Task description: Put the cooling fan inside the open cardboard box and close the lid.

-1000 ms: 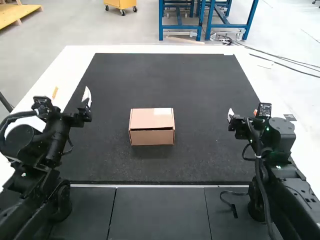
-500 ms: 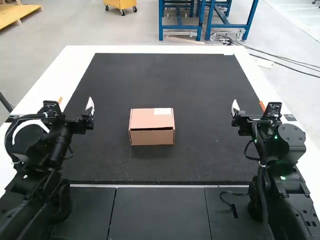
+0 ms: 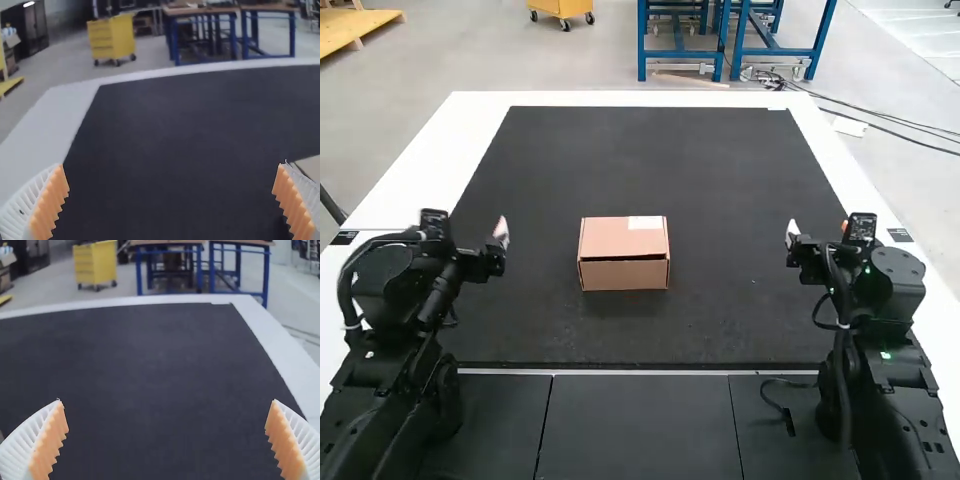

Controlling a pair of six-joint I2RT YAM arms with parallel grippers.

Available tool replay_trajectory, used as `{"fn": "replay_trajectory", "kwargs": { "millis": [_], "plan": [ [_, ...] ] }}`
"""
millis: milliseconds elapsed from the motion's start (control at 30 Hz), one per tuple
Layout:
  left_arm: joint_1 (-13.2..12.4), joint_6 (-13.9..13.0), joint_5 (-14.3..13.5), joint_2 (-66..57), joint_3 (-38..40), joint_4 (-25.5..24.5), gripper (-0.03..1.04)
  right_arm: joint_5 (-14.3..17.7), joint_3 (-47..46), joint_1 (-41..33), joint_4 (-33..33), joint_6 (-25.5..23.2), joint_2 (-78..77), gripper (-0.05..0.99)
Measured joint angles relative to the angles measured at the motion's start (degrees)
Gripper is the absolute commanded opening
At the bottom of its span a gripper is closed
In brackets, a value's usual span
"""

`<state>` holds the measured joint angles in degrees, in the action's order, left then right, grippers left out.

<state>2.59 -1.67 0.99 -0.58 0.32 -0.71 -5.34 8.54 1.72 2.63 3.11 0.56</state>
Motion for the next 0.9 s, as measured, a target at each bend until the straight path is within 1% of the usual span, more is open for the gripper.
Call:
{"fn": "replay_trajectory", "kwargs": {
  "millis": [67,133,200,267,333,433,600,767,900],
  "plan": [
    [0.0,-0.2,1.6,0.0,0.0,-0.4,0.97,0.0,0.0,0.1,-0.5,0.0,0.0,0.91],
    [-0.8,0.0,2.7,0.0,0.0,-0.4,0.97,0.0,0.0,0.1,-2.0,0.1,0.0,0.91],
    [-2.6,0.4,3.4,0.0,0.0,-0.4,0.97,0.3,0.0,0.1,-2.0,0.5,0.0,0.91],
    [-4.5,0.8,3.6,0.0,0.0,-0.4,0.97,1.3,0.0,0.1,-2.0,0.8,0.0,0.91],
    [-5.6,1.3,3.5,0.0,0.0,-0.3,0.97,2.6,0.0,0.0,-2.1,1.0,0.0,0.91],
    [-6.2,2.3,1.7,0.0,0.0,0.0,0.97,4.3,0.0,-0.5,-2.1,1.1,0.0,0.91],
    [-6.9,3.6,-0.8,0.0,0.0,0.1,0.97,5.4,0.0,-0.9,-2.2,1.2,0.0,0.91],
    [-6.6,4.1,-1.6,0.0,0.0,0.1,0.97,5.7,0.0,-1.0,-2.2,1.2,0.0,0.91],
    [-5.8,4.1,-1.9,0.0,0.0,0.0,0.97,5.8,0.0,-1.7,-2.3,1.2,0.0,0.91]
  ]
}}
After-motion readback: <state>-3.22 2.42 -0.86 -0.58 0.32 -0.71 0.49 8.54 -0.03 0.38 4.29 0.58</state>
